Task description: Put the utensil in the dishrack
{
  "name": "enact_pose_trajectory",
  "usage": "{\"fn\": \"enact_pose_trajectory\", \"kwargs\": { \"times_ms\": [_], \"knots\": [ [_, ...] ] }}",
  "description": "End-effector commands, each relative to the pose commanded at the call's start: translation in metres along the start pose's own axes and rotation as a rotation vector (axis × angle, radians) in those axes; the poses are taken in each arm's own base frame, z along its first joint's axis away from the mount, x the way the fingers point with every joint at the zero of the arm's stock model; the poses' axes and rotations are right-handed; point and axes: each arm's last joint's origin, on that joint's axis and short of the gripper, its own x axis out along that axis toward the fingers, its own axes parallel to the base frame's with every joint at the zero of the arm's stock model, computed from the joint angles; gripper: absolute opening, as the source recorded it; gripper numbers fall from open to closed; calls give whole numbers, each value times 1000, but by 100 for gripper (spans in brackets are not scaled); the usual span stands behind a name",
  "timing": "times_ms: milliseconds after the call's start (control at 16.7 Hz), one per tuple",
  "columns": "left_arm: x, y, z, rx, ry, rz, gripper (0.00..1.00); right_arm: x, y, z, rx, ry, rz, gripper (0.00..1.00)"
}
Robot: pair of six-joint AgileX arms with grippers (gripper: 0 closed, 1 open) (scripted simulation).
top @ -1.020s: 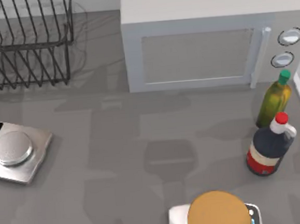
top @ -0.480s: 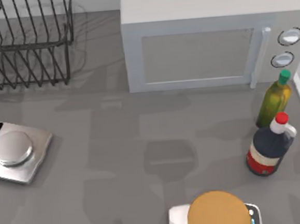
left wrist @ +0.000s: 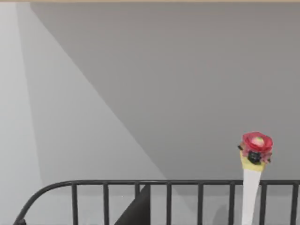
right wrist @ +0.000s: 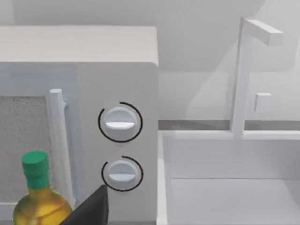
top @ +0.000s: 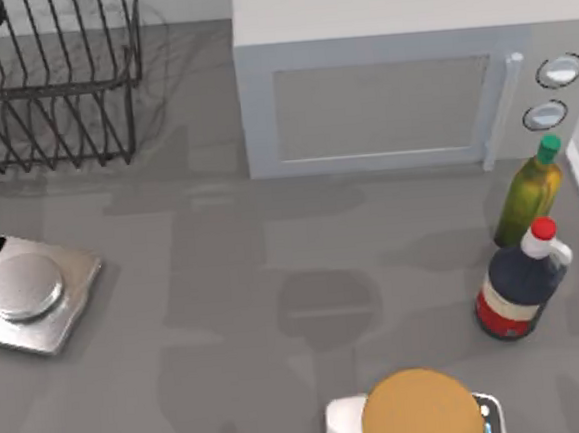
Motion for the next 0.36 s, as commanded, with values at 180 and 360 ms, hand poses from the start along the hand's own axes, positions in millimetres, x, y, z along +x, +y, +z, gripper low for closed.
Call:
{"fn": "enact_pose_trajectory", "kwargs": {
  "times_ms": [180,360],
  "knots": [
    [0,0,0,0,0,0,100,0,0,0,0,0,0,100],
    [0,0,0,0,0,0,100,0,0,0,0,0,0,100]
  ]
}}
